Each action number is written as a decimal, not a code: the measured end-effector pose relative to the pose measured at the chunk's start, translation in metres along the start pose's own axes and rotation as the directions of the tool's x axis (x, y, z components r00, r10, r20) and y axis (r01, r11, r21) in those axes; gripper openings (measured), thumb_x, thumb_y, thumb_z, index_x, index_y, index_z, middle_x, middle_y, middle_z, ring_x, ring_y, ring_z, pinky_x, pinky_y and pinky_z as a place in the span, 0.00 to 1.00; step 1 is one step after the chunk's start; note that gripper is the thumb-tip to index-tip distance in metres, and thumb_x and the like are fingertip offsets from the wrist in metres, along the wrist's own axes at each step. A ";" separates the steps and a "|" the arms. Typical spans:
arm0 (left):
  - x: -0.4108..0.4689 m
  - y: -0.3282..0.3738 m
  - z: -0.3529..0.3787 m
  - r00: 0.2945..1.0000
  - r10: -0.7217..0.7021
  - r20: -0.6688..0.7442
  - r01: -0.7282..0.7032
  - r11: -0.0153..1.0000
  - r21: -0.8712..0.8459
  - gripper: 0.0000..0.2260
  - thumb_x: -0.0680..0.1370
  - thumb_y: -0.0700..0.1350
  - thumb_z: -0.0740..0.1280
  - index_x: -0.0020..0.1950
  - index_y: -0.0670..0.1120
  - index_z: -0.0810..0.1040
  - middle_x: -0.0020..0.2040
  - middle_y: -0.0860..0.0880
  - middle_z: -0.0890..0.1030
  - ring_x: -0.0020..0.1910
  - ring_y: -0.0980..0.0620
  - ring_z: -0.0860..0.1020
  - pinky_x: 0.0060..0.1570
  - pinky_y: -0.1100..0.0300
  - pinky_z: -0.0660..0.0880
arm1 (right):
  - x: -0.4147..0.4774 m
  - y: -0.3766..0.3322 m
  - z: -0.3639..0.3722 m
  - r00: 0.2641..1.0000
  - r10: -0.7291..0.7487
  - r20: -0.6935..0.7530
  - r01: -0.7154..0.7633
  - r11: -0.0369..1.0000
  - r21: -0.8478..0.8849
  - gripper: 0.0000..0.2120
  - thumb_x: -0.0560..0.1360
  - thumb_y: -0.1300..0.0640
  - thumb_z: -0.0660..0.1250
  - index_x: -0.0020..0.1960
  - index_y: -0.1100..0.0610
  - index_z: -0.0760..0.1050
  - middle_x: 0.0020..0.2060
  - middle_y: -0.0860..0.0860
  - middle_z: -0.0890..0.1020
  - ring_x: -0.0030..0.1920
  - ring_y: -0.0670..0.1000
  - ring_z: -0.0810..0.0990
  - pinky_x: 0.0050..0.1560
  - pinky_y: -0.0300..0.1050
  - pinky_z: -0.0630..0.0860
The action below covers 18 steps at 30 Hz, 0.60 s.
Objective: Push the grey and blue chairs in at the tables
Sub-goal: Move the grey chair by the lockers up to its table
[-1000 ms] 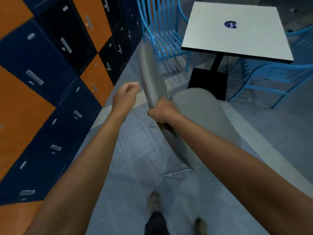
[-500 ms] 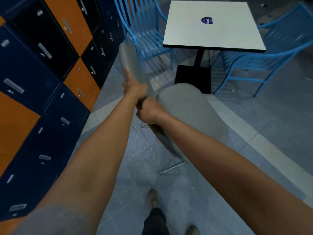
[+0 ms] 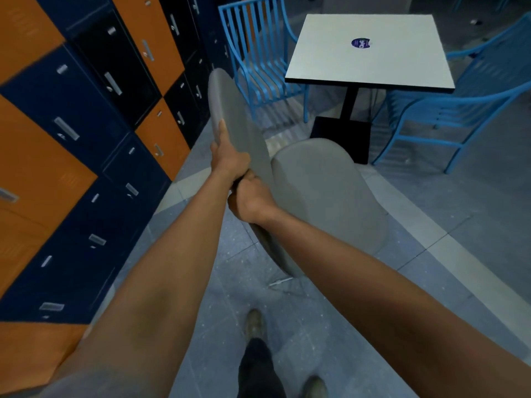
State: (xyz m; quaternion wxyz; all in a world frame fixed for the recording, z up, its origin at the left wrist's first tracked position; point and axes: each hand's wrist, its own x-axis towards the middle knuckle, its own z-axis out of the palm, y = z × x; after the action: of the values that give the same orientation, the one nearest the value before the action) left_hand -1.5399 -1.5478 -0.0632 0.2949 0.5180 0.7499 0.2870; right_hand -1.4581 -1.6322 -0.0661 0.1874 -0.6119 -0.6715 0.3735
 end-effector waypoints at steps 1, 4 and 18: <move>-0.008 0.000 0.001 1.000 0.005 -0.004 -0.005 1.000 -0.003 0.46 0.74 0.39 0.66 0.82 0.61 0.41 0.74 0.42 0.64 0.63 0.40 0.74 0.61 0.43 0.78 | -0.007 0.002 0.000 1.000 0.003 -0.012 -0.003 1.000 0.023 0.22 0.75 0.62 0.66 0.68 0.63 0.70 0.62 0.59 0.78 0.58 0.59 0.79 0.48 0.44 0.71; -0.027 -0.001 0.002 0.999 0.041 -0.015 -0.041 0.999 -0.022 0.45 0.74 0.40 0.66 0.82 0.61 0.44 0.73 0.42 0.67 0.61 0.41 0.75 0.58 0.42 0.79 | -0.027 0.006 0.002 0.999 0.006 -0.035 -0.004 0.999 0.044 0.23 0.75 0.63 0.66 0.68 0.64 0.69 0.61 0.60 0.78 0.58 0.60 0.79 0.53 0.49 0.76; -0.010 -0.005 0.004 0.999 0.037 -0.037 -0.039 0.997 -0.060 0.44 0.75 0.37 0.63 0.82 0.62 0.43 0.75 0.44 0.63 0.63 0.42 0.73 0.52 0.53 0.73 | -0.011 0.005 0.002 1.000 -0.006 0.006 0.007 1.000 -0.010 0.28 0.77 0.58 0.66 0.74 0.65 0.62 0.68 0.63 0.72 0.66 0.62 0.74 0.66 0.58 0.73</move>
State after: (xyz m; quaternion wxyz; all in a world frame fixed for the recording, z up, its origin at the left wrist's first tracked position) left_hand -1.5373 -1.5585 -0.0679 0.2915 0.5178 0.7359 0.3245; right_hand -1.4542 -1.6431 -0.0686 0.1834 -0.6095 -0.6760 0.3714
